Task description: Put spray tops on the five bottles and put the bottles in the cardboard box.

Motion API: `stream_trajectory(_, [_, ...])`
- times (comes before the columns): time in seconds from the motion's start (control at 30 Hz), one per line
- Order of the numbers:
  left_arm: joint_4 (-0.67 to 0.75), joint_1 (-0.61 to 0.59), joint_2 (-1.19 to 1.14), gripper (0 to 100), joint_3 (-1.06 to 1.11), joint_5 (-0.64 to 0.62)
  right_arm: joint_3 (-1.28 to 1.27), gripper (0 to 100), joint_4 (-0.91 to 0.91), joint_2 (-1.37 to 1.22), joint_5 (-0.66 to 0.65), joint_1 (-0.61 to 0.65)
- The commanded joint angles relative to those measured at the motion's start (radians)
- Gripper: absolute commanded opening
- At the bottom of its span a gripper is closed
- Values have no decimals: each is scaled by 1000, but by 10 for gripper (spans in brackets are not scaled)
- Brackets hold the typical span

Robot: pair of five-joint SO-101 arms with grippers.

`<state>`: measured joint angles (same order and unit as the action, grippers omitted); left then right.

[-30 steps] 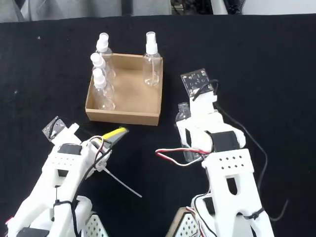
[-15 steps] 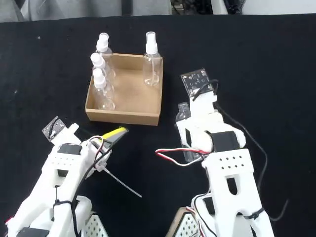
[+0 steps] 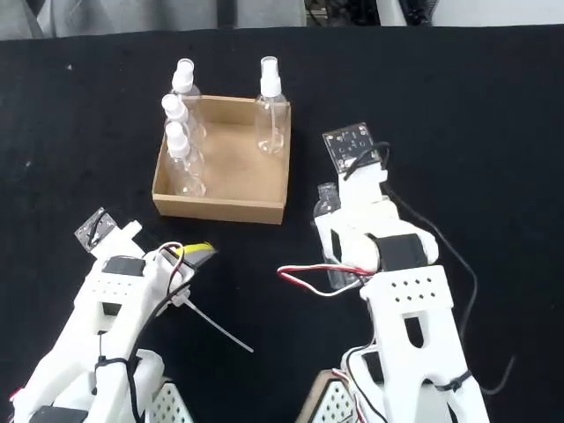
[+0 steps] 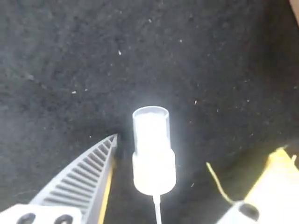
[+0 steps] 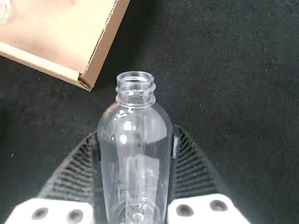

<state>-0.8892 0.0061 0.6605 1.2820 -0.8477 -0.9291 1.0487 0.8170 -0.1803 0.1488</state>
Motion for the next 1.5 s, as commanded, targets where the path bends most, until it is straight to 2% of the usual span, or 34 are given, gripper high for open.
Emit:
stream_trajectory(0.0, [34,-28,5,445,-21,-3,7,11,-29,31,-2,-31])
stream_trajectory(0.2, [32,-28,0,444,-24,-5,7,11,-29,31,-2,-31])
stream_trajectory(0.43, [34,-42,6,254,-41,3,7,11,-29,31,-2,-31])
stream_trajectory(0.97, [41,-67,6,241,-42,-2,7,11,-29,31,-2,-31])
stream_trajectory(1.2, [68,-71,6,109,-38,3,7,11,-29,31,-2,-31])
stream_trajectory(1.47, [69,-74,6,94,-38,5,7,11,-29,31,-2,-31])
